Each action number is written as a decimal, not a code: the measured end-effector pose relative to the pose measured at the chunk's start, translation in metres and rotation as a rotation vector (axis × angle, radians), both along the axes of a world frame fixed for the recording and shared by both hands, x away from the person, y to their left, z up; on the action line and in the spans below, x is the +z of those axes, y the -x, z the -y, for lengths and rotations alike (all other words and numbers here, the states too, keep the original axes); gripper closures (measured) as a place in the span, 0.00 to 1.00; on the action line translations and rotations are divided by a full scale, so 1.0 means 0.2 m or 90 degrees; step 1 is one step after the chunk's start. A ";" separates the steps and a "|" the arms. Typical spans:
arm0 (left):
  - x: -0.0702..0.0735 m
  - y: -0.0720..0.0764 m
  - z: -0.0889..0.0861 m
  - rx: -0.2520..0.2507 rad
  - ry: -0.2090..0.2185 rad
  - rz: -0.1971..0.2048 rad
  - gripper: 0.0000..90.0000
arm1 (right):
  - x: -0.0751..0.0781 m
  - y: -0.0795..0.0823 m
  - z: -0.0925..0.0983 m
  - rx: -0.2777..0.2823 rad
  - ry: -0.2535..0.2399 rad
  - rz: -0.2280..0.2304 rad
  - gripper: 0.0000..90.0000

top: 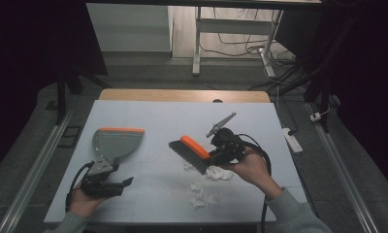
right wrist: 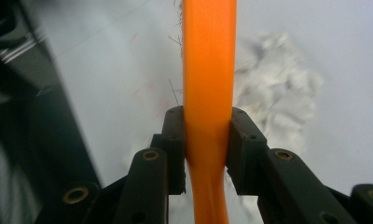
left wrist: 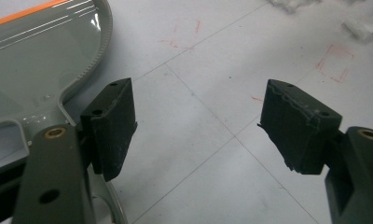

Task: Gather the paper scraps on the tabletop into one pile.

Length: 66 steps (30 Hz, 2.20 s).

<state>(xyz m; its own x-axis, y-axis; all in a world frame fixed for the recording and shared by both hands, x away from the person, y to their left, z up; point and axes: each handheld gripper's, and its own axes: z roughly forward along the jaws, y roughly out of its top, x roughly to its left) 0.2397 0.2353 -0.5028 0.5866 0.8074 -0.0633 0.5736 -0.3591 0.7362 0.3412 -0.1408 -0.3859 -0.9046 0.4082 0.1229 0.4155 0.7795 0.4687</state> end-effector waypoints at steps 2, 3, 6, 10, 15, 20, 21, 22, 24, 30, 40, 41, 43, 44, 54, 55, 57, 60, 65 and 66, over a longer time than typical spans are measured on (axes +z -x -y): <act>0.00 0.00 0.00 0.000 -0.001 0.000 0.31 | -0.02 0.05 0.02 0.034 0.022 -0.001 0.79; 0.00 0.00 0.00 0.000 -0.001 0.000 0.31 | -0.03 0.08 0.02 0.051 0.035 -0.001 0.79; 0.00 0.00 0.01 -0.001 -0.003 -0.002 0.31 | -0.09 0.17 0.01 0.102 0.083 -0.015 0.79; 0.00 0.00 0.01 0.000 -0.002 -0.003 0.31 | -0.16 0.28 0.00 0.155 0.126 -0.031 0.79; -0.01 -0.01 0.01 -0.001 -0.003 -0.004 0.30 | -0.21 0.34 -0.01 0.208 0.161 -0.033 0.79; 0.00 0.00 0.01 0.000 -0.002 -0.003 0.30 | -0.29 0.32 -0.06 0.229 0.201 -0.022 0.79; 0.00 0.00 0.01 0.001 -0.002 -0.003 0.31 | -0.29 0.31 -0.07 0.230 0.207 -0.015 0.79; 0.00 0.00 0.00 0.001 -0.002 -0.003 0.31 | -0.30 0.30 -0.07 0.222 0.205 -0.016 0.79; -0.01 -0.01 0.00 0.000 -0.002 -0.004 0.31 | -0.30 0.28 -0.08 0.218 0.215 -0.006 0.79; -0.01 -0.01 0.00 0.000 -0.002 -0.004 0.31 | -0.29 0.12 -0.05 0.160 0.212 0.017 0.79; -0.01 -0.01 0.00 0.003 -0.001 -0.006 0.31 | -0.24 -0.05 0.03 0.084 0.124 0.051 0.79; -0.01 -0.01 0.00 0.003 -0.001 -0.007 0.31 | -0.22 -0.04 0.05 0.084 0.107 0.052 0.79; -0.01 -0.01 0.00 0.003 -0.002 -0.007 0.31 | -0.18 -0.03 0.07 0.067 0.076 0.058 0.79; -0.01 -0.01 0.00 0.003 -0.002 -0.007 0.31 | -0.15 -0.02 0.10 0.049 0.053 0.060 0.79; 0.00 0.00 0.01 -0.003 -0.004 -0.002 0.31 | -0.07 0.00 0.39 -0.201 0.017 0.040 0.79; 0.00 0.00 0.01 -0.004 -0.003 -0.002 0.31 | -0.09 -0.01 0.42 -0.229 0.026 0.031 0.79; 0.00 -0.01 0.01 -0.008 -0.003 -0.001 0.31 | -0.14 0.00 0.47 -0.280 0.047 0.024 0.79; 0.00 -0.01 0.02 -0.014 -0.001 0.000 0.31 | -0.24 0.01 0.53 -0.316 0.086 -0.010 0.79; 0.01 -0.02 0.04 -0.026 -0.002 0.003 0.31 | -0.28 -0.02 0.57 -0.357 0.088 -0.034 0.79; 0.01 -0.02 0.04 -0.026 -0.001 0.003 0.31 | -0.28 -0.03 0.56 -0.360 0.086 -0.034 0.79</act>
